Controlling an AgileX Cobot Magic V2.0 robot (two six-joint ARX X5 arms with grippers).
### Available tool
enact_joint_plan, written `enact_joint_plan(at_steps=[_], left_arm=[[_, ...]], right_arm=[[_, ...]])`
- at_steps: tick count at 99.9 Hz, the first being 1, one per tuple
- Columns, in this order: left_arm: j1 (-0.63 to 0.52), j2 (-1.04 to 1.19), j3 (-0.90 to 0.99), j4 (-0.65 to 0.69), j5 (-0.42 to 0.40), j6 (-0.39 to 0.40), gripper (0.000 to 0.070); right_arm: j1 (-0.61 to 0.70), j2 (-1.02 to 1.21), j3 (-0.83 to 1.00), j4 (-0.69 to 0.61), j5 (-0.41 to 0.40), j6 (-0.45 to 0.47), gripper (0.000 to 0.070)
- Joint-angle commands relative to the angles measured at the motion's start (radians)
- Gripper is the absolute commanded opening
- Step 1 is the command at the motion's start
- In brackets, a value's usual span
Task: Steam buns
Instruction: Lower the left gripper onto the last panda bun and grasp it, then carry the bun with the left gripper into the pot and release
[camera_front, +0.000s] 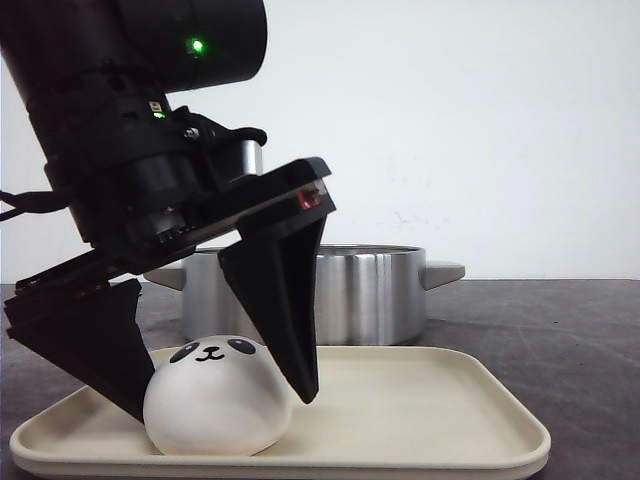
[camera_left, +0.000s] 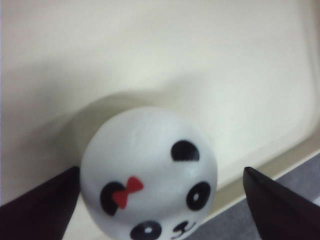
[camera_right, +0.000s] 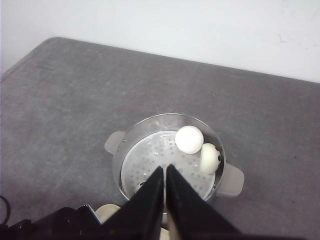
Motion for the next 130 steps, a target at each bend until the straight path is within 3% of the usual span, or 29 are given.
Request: enact_joint_plan(at_steps=[1, 6, 14, 15, 18, 45, 60, 84, 92, 119, 130], left_arm=[[-0.011, 0.043, -0.008, -0.011, -0.004, -0.010, 0.0604], [-0.011, 0.043, -0.008, -0.016, -0.006, -0.009, 0.0460], [-0.011, 0.041, -0.008, -0.018, -0.005, 0.008, 0.0020], [-0.011, 0.040, -0.007, -0.018, -0.005, 0.010, 0.0000], [-0.011, 0.033, -0.006, -0.019, -0.005, 0.011, 0.0023], [-0.007, -0.154, 0.118, -0.021, -0.031, 0.097, 0.0003], [0.037, -0.182, 0.251, -0.023, -0.106, 0.211, 0.0003], [0.160, -0.060, 0.404, -0.023, -0.147, 0.360, 0.0004], [0.201, 0.002, 0.439, -0.023, -0.187, 0.373, 0.0004], [0.296, 0.175, 0.494, -0.007, -0.187, 0.381, 0.0007], [0.314, 0.226, 0.494, -0.008, -0.186, 0.386, 0.0081]], right_arm=[[0.012, 0.012, 0.019, 0.000, 0.005, 0.013, 0.0000], [0.012, 0.012, 0.019, -0.005, 0.005, 0.013, 0.0000], [0.012, 0.012, 0.019, -0.010, 0.005, 0.013, 0.0000], [0.012, 0.012, 0.019, -0.010, 0.005, 0.013, 0.0000], [0.012, 0.012, 0.019, -0.010, 0.005, 0.013, 0.0000], [0.012, 0.012, 0.019, -0.014, 0.026, 0.013, 0.0000], [0.012, 0.012, 0.019, -0.006, 0.026, 0.013, 0.0000], [0.012, 0.012, 0.018, -0.007, 0.026, 0.013, 0.0000], [0.012, 0.012, 0.018, -0.007, 0.026, 0.013, 0.0000], [0.012, 0.012, 0.018, -0.008, 0.026, 0.013, 0.0000], [0.012, 0.012, 0.018, -0.009, 0.026, 0.013, 0.0000]])
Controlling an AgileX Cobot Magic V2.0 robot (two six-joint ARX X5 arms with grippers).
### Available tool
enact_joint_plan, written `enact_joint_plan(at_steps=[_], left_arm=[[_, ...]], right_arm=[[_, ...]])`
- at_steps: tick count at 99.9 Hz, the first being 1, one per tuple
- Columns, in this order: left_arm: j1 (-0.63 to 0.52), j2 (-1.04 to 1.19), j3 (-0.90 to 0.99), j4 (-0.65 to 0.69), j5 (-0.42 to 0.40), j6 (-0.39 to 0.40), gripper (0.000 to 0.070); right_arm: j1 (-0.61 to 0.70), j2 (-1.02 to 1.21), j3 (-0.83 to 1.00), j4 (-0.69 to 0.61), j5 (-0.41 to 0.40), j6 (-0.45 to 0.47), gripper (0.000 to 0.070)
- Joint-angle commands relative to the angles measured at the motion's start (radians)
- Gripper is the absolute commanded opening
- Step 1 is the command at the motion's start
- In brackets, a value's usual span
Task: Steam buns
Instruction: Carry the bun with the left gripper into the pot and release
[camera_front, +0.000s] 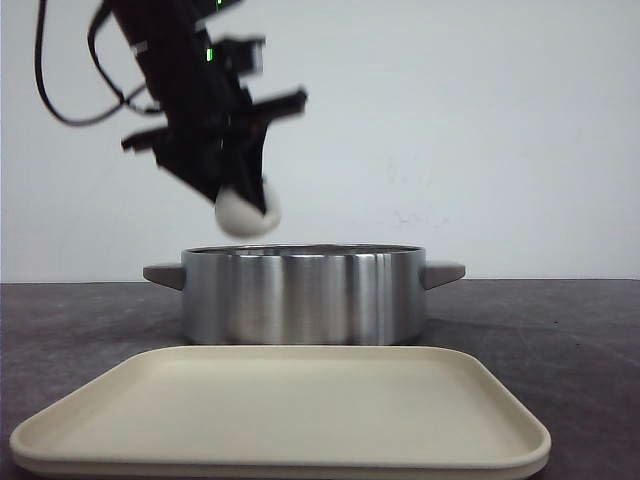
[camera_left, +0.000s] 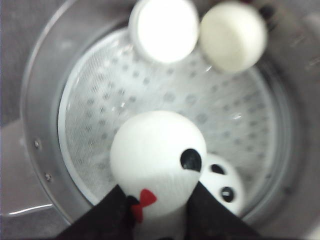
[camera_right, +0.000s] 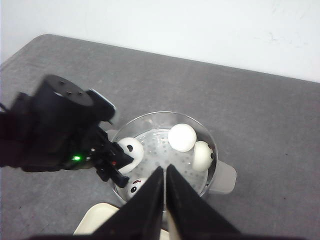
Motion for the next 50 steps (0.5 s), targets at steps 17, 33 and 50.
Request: enact_joint_plan(at_steps=[17, 33, 50], left_arm=[[0.007, 0.069, 0.026, 0.011, -0.003, 0.014, 0.0412], [0.007, 0.066, 0.037, 0.024, -0.003, 0.014, 0.0522], [0.007, 0.057, 0.093, -0.013, 0.002, 0.002, 0.0523]], right_arm=[[0.012, 0.012, 0.018, -0.005, 0.005, 0.012, 0.0000], [0.012, 0.012, 0.018, -0.018, 0.005, 0.016, 0.0000], [0.012, 0.012, 0.018, -0.037, 0.005, 0.020, 0.0000]])
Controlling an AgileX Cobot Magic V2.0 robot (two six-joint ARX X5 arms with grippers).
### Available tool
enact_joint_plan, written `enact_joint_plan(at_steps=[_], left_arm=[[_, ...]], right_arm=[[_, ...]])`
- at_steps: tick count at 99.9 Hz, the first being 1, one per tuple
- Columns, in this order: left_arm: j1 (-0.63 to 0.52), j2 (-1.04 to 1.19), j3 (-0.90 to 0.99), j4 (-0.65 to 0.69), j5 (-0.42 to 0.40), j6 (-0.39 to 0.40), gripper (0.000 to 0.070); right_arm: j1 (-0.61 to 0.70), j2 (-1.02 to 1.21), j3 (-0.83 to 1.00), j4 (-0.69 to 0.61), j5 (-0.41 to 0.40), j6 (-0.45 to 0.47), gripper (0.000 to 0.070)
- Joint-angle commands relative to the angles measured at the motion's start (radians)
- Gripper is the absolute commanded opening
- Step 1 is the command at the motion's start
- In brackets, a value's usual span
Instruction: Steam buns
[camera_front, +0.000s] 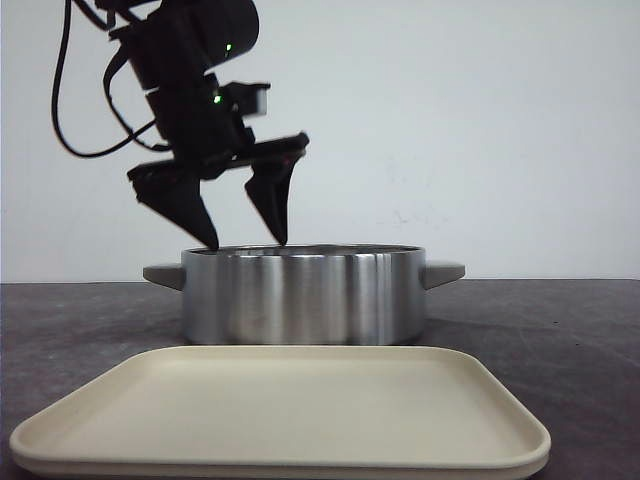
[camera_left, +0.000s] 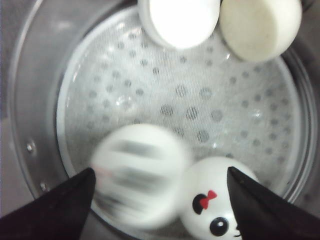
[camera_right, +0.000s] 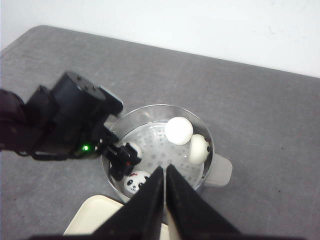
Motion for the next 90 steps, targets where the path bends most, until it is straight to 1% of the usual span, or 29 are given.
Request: enact_joint_plan(at_steps=[1, 9, 17, 21, 25, 30, 34, 36, 37, 38, 43, 52, 59, 68, 75, 83, 90], left_arm=[[-0.005, 0.001, 0.043, -0.005, 0.001, 0.000, 0.0522], [-0.005, -0.011, 0.083, -0.059, 0.001, 0.000, 0.0520], [-0.005, -0.037, 0.118, -0.122, 0.001, -0.011, 0.0505], [-0.005, -0.065, 0.119, -0.136, 0.000, -0.027, 0.0479], [-0.005, -0.100, 0.117, -0.147, 0.000, -0.037, 0.0425], [-0.006, -0.155, 0.113, -0.152, 0.000, -0.047, 0.0354], [-0.010, -0.207, 0.106, -0.152, 0.000, -0.048, 0.0279], [-0.013, -0.235, 0.101, -0.152, 0.000, -0.046, 0.0229], [-0.016, -0.258, 0.097, -0.151, 0.000, -0.043, 0.0186], [-0.017, -0.266, 0.095, -0.151, 0.000, -0.041, 0.0170], [-0.028, -0.346, 0.077, -0.147, 0.000, -0.026, 0.0000], [-0.053, -0.500, 0.020, -0.126, 0.000, -0.025, 0.0008], [-0.072, -0.640, -0.056, -0.106, -0.008, -0.045, 0.0009], [-0.091, -0.815, -0.174, -0.089, -0.010, -0.083, 0.0009], [-0.097, -0.940, -0.262, -0.076, -0.011, -0.089, 0.0009], [-0.097, -1.062, -0.337, -0.071, -0.029, -0.089, 0.0009], [-0.097, -1.136, -0.369, -0.093, -0.064, -0.088, 0.0009]], right_arm=[[0.012, 0.012, 0.018, -0.004, 0.005, 0.018, 0.0000], [0.012, 0.012, 0.018, -0.021, 0.020, 0.018, 0.0000], [0.012, 0.012, 0.015, -0.039, 0.092, 0.018, 0.0000], [0.015, 0.012, 0.014, -0.047, 0.134, 0.018, 0.0004], [0.019, 0.012, 0.010, -0.053, 0.167, 0.018, 0.0007], [0.026, 0.012, 0.002, -0.060, 0.188, 0.018, 0.0007], [0.030, 0.010, -0.008, -0.063, 0.197, 0.018, 0.0007], [0.032, 0.008, -0.016, -0.063, 0.202, 0.018, 0.0007], [0.032, 0.005, -0.021, -0.063, 0.205, 0.018, 0.0007], [0.033, 0.003, -0.026, -0.063, 0.207, 0.018, 0.0007], [0.039, -0.010, -0.060, -0.053, 0.217, 0.018, 0.0007], [0.058, -0.047, -0.156, 0.005, 0.233, 0.018, 0.0007], [0.087, -0.093, -0.270, 0.106, 0.237, 0.018, 0.0007], [0.130, -0.166, -0.446, 0.282, 0.235, 0.018, 0.0007], [0.158, -0.221, -0.581, 0.431, 0.220, 0.018, 0.0007], [0.183, -0.271, -0.715, 0.608, 0.172, 0.011, 0.0007], [0.201, -0.299, -0.803, 0.758, 0.122, -0.025, 0.0007]])
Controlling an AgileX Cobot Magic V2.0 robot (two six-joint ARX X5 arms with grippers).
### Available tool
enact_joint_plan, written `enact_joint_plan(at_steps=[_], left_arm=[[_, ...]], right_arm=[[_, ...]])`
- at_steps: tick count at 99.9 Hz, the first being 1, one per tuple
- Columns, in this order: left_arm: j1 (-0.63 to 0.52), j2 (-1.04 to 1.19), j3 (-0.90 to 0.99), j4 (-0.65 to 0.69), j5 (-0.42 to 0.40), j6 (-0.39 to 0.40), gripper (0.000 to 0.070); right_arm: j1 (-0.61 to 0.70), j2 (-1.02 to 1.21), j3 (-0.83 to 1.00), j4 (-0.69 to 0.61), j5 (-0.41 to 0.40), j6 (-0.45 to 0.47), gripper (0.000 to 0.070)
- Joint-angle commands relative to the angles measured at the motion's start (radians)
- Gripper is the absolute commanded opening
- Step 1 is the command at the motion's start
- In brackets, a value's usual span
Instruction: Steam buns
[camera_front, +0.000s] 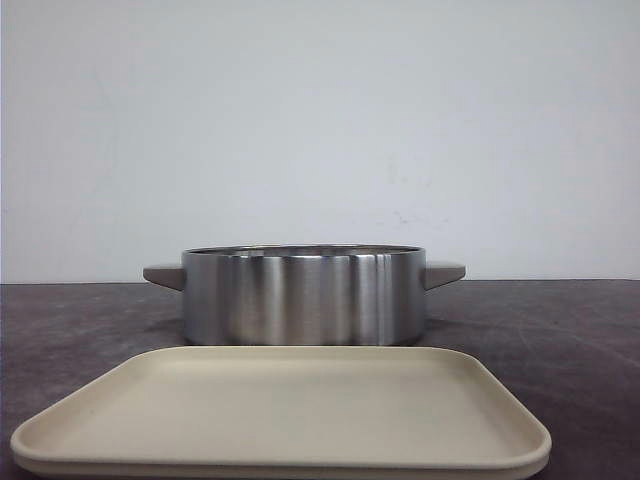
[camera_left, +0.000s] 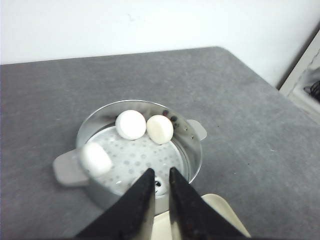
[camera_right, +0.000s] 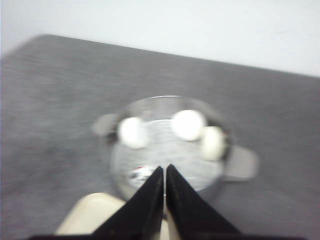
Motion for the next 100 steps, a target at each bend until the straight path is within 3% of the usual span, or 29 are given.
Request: enact_joint_plan(at_steps=[1, 14, 37, 100], left_arm=[[-0.008, -0.060, -0.006, -0.006, -0.034, -0.007, 0.0009], [-0.008, -0.121, -0.008, -0.077, -0.071, -0.002, 0.0010], [-0.008, -0.158, -0.008, -0.142, -0.071, -0.003, 0.0010], [-0.008, -0.161, -0.008, -0.141, -0.071, -0.003, 0.0010]], right_arm=[[0.024, -0.010, -0.060, 0.164, -0.038, -0.031, 0.0007], [0.029, -0.017, -0.101, 0.273, -0.081, -0.064, 0.0007], [0.029, -0.018, -0.101, 0.274, -0.075, -0.064, 0.0007], [0.021, -0.029, -0.101, 0.264, -0.076, -0.064, 0.0007]])
